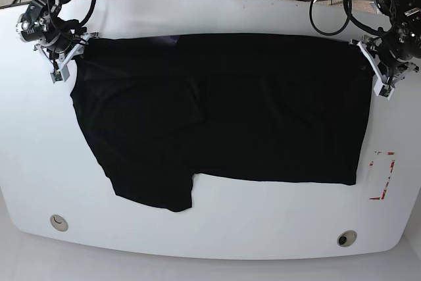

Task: Layout the t-shirt on the table in an organized manner, then fold the t-shirt properly
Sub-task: 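Hold the collar-edge corners with both grippers and stretch the shirt flat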

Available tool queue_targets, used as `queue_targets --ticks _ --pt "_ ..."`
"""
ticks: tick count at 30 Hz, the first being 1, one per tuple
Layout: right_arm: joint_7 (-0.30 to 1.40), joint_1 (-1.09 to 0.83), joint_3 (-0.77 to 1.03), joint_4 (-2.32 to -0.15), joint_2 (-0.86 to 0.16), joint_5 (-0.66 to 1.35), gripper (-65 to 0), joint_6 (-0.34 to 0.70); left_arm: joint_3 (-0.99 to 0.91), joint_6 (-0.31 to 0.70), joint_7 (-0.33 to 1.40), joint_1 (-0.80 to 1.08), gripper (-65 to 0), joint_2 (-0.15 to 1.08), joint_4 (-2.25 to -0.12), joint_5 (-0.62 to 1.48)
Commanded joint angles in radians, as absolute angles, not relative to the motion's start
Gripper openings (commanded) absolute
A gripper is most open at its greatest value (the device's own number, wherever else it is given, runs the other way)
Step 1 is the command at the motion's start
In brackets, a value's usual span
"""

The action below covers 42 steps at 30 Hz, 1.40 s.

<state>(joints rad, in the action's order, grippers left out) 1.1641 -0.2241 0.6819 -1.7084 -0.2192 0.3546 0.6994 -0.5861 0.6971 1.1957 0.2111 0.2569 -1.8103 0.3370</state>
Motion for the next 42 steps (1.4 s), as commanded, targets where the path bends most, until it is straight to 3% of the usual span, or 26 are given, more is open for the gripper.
queue_targets --ticks 1,27,30,33,36,42 --pt "1.155 -0.219 0.69 -1.727 -0.237 0.361 -59.6 0.698 -0.607 0.698 1.185 0.217 -36.4 0.275 -1.83 0.343" --pt "1.156 -0.248 0.684 -1.819 -0.228 0.361 -60.7 0.698 -0.598 0.698 1.182 0.232 -36.9 0.259 -1.768 0.344" --pt "1.156 -0.249 0.682 -1.839 -0.228 0.361 -61.0 0.698 -0.559 0.698 1.182 0.202 -42.4 0.259 -1.736 0.343" --pt "1.156 -0.249 0.682 -1.844 -0.226 0.363 -65.0 0.698 -0.538 0.698 1.182 0.18 -54.2 0.259 -1.702 0.343" --pt "1.156 -0.248 0.682 -1.844 -0.226 0.363 -65.0 0.698 -0.535 0.698 1.182 0.165 -64.7 0.259 -1.676 0.341" --pt "1.156 -0.26 0.69 -1.845 -0.226 0.363 -65.0 0.698 -0.536 0.698 1.182 0.156 -65.0 0.26 -1.687 0.34"
